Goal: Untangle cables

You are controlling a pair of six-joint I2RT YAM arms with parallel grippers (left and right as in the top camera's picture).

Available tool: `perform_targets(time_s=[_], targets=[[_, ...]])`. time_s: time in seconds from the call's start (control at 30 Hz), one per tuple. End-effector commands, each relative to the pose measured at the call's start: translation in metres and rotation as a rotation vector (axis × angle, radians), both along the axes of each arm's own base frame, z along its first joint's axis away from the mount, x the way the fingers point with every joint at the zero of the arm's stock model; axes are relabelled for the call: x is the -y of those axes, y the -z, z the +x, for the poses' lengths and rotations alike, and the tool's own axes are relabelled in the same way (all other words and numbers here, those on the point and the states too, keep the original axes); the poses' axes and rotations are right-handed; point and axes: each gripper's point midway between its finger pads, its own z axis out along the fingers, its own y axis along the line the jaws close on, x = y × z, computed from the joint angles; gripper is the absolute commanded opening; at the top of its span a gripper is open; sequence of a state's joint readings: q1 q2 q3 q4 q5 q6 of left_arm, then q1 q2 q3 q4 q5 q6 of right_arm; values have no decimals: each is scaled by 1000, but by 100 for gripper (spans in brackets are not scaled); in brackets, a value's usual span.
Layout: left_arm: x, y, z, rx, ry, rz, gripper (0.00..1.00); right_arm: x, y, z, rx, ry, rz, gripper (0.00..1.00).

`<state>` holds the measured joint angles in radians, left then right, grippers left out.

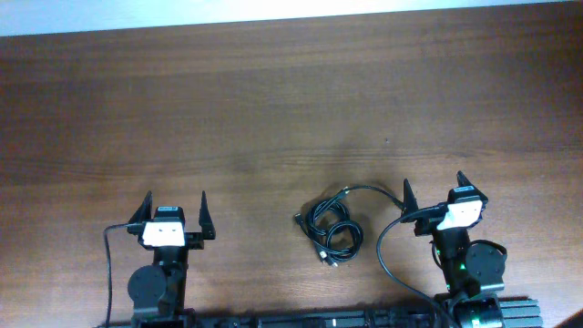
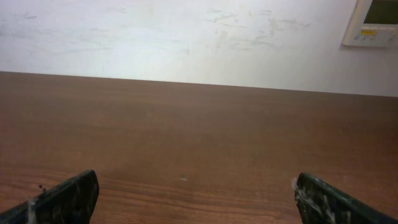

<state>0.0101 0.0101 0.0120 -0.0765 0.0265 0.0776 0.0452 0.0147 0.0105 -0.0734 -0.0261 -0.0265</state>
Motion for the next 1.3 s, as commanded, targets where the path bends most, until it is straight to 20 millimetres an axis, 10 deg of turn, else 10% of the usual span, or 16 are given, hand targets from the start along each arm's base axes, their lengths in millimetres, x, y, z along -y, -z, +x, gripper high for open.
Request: perform_targets(time_s=[0.0,0.1,1.0,1.27], targets=[[23,-4,10,-71,139,-87,79,1,2,0,-2,4,5,99],[19,-2,10,-79,113,-99,99,1,2,0,-2,4,5,99],[8,0,11,-88,54,-86,99,1,2,0,-2,4,5,99],[9,-56,-1,-191,81,88,99,1,2,0,-2,4,5,99]])
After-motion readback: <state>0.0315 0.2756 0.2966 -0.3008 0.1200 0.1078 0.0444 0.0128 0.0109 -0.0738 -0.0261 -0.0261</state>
